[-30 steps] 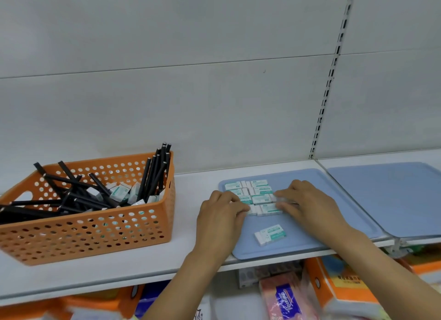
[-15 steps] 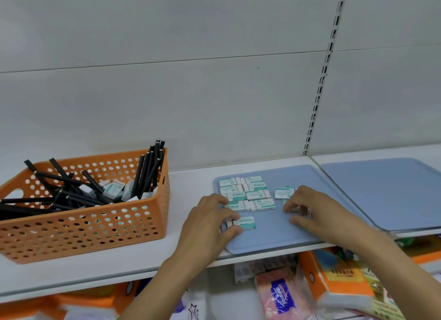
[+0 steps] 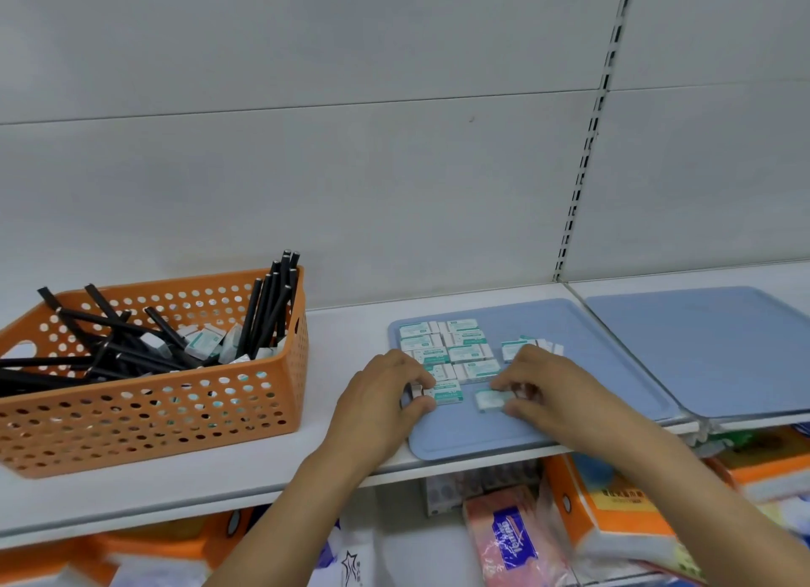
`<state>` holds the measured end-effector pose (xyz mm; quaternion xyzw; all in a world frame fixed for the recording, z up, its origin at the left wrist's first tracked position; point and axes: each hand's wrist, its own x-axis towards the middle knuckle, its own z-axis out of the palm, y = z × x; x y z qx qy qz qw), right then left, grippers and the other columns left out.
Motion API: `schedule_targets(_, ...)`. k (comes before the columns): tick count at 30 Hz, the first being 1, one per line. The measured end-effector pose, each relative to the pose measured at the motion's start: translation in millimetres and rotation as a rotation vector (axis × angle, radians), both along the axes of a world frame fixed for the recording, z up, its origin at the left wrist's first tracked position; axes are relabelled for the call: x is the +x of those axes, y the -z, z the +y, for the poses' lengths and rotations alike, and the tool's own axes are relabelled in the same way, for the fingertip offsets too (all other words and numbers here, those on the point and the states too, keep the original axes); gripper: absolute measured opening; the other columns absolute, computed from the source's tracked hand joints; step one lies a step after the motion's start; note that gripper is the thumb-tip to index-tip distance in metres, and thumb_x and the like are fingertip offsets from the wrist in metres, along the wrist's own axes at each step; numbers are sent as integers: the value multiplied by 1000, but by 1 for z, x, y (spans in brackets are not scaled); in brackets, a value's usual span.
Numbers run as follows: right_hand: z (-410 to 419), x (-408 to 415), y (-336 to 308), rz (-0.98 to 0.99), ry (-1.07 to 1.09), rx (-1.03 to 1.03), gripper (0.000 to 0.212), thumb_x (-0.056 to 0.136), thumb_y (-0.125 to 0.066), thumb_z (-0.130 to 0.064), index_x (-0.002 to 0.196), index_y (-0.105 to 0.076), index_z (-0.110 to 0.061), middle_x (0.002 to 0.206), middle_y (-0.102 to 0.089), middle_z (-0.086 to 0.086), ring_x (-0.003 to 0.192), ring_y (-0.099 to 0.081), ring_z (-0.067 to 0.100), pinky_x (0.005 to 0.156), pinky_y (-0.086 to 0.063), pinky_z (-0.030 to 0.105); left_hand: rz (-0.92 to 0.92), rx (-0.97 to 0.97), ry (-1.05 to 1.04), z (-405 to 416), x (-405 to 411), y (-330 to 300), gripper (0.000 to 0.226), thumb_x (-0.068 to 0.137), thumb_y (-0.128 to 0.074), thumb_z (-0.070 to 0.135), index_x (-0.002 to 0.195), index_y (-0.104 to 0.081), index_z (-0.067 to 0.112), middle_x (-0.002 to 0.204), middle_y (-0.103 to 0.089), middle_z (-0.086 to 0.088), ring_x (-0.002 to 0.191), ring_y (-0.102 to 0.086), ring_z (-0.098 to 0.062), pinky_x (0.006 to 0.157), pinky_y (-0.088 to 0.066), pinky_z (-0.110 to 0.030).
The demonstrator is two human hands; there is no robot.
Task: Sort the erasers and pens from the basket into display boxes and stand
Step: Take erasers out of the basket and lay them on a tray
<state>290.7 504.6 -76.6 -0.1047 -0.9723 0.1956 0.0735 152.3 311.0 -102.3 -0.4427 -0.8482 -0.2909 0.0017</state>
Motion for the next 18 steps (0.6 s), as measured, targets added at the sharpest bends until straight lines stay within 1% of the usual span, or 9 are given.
schedule_targets(3,-10,-8,10,128,65,98,28,91,-60,-39,119,-62,-34,104,-44,-16,96,-44,2,76,-41,22,37,-28,-9,0,1,0,20,91,-63,35,110,-63,29,116,-57,12,103,-50,-8,89,-45,-29)
schedule_targets(4,-4,-6,10,193,100,78,29,91,-61,-39,119,-63,-33,108,-47,-15,101,-45,3,77,-41,22,52,-32,-11,-1,2,0,21,91,-62,37,110,-63,29,116,-58,12,103,-49,-7,89,-44,-28)
schedule_targets(6,18,-3,10,251,169,31,36,91,-62,-32,127,-59,-30,123,-51,-9,114,-44,9,85,-38,23,82,5,-25,2,7,-1,24,92,-59,40,112,-63,28,118,-58,13,105,-49,-7,92,-42,-26)
schedule_targets(8,42,-1,7,142,211,10,47,93,-60,-25,138,-48,-27,137,-46,-4,127,-40,15,96,-34,24,112,79,-16,17,14,-8,29,93,-58,38,119,-61,26,124,-58,10,113,-50,-9,98,-38,-25)
schedule_targets(9,50,-1,7,63,218,-19,50,94,-58,-23,141,-43,-26,137,-46,-3,128,-40,17,98,-33,24,134,112,9,29,19,-12,32,93,-58,37,123,-60,25,127,-58,8,117,-50,-11,101,-35,-26)
schedule_targets(11,56,-2,12,31,208,-51,46,94,-58,-18,138,-47,-23,125,-54,0,118,-48,19,91,-36,23,159,110,75,62,27,-21,38,93,-58,34,131,-56,25,131,-58,5,124,-48,-15,105,-29,-29)
schedule_targets(13,58,-1,19,102,227,-31,39,91,-61,-15,130,-54,-19,114,-59,1,107,-52,18,86,-39,23,175,-32,99,97,31,-26,42,93,-58,31,134,-53,23,129,-60,0,122,-49,-21,103,-29,-33)
schedule_targets(16,63,8,21,108,302,-13,42,88,-62,-15,129,-53,-18,107,-58,-4,103,-54,17,87,-45,28,286,-259,105,131,34,-27,31,90,-57,22,120,-61,20,113,-66,-5,107,-57,-28,92,-33,-35)
schedule_targets(18,68,18,18,79,354,-1,42,87,-62,-15,128,-52,-19,105,-56,-5,98,-54,16,86,-47,29,332,-286,123,140,36,-29,24,91,-54,21,113,-63,20,107,-68,-5,100,-59,-28,89,-32,-36)
